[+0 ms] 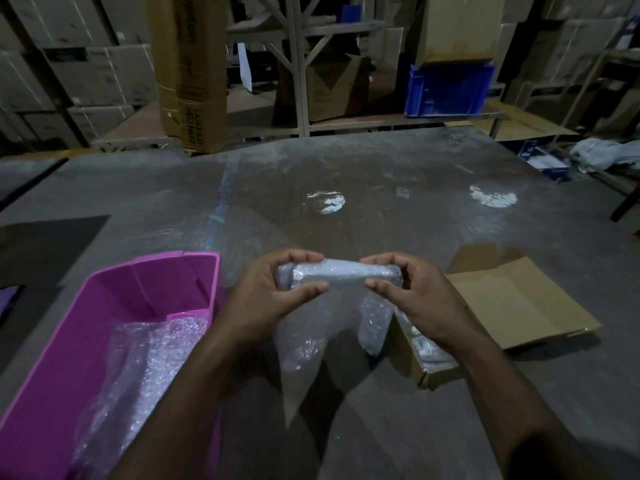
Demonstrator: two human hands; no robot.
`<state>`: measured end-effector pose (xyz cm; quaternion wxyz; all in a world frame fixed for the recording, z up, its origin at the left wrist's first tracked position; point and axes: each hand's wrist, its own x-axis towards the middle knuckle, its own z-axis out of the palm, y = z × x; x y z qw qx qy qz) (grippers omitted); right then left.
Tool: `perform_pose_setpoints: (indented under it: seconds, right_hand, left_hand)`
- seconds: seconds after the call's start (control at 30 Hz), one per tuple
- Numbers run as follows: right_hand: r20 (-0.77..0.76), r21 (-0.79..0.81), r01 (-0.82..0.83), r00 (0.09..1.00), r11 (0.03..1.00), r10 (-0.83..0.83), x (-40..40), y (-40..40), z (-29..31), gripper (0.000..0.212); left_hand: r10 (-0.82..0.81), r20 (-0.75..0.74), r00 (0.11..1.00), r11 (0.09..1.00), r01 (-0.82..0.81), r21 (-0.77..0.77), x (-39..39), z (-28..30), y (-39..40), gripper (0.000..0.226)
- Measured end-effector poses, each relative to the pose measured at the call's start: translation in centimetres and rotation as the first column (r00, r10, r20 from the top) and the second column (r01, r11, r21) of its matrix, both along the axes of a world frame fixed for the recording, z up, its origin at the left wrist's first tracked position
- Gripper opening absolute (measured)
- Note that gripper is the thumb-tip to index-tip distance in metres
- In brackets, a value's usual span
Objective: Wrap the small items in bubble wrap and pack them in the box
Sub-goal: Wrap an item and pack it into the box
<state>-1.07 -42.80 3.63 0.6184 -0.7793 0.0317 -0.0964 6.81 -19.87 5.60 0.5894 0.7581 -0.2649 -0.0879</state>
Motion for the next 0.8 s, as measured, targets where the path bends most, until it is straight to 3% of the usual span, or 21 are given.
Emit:
perform_pose_setpoints:
  seconds: [0.1,0.3,0.4,0.5,0.7,0.8]
  right_hand:
    - [0.059,-0.156,0.027,0.998,0.987,-0.018,0.3,-0.7,-0.2,0.011]
    - [0.106,-0.247,-0.009,0.994,0.969,0.036,-0.1,-1.7,-0.4,0.007]
    - [0.091,-0.153,-0.009,0.996,0.988,0.023,-0.3,-1.7,-0.5,0.017]
    - [0.117,-0.127,0.020,0.993,0.992,-0.005,-0.2,-1.6,-0.8,0.025]
    - [0.168,-0.021,0.053,0.985,0.998,-0.048,-0.4,-0.8,-0.4,0.025]
    - [0.126,0.061,-0.002,0.992,0.998,-0.006,-0.6,-1.0,-0.3,0.023]
  left_hand:
    - [0.033,0.056,0.998,0.998,-0.036,0.060,0.3,-0.5,-0.1,0.020]
    - [0.016,0.168,0.986,0.989,-0.041,0.144,0.9,-0.7,0.0,0.012]
    - [0.014,0.069,0.998,0.996,-0.020,0.086,0.4,-0.5,-0.1,0.009]
    - [0.054,0.077,0.996,0.997,-0.059,0.055,0.1,-0.4,-0.1,0.025]
    - [0.006,0.105,0.994,1.000,-0.008,0.014,-0.2,-0.3,-0.3,0.021]
    - [0.003,0.032,0.999,1.000,-0.002,-0.025,-0.2,-0.2,-0.4,0.024]
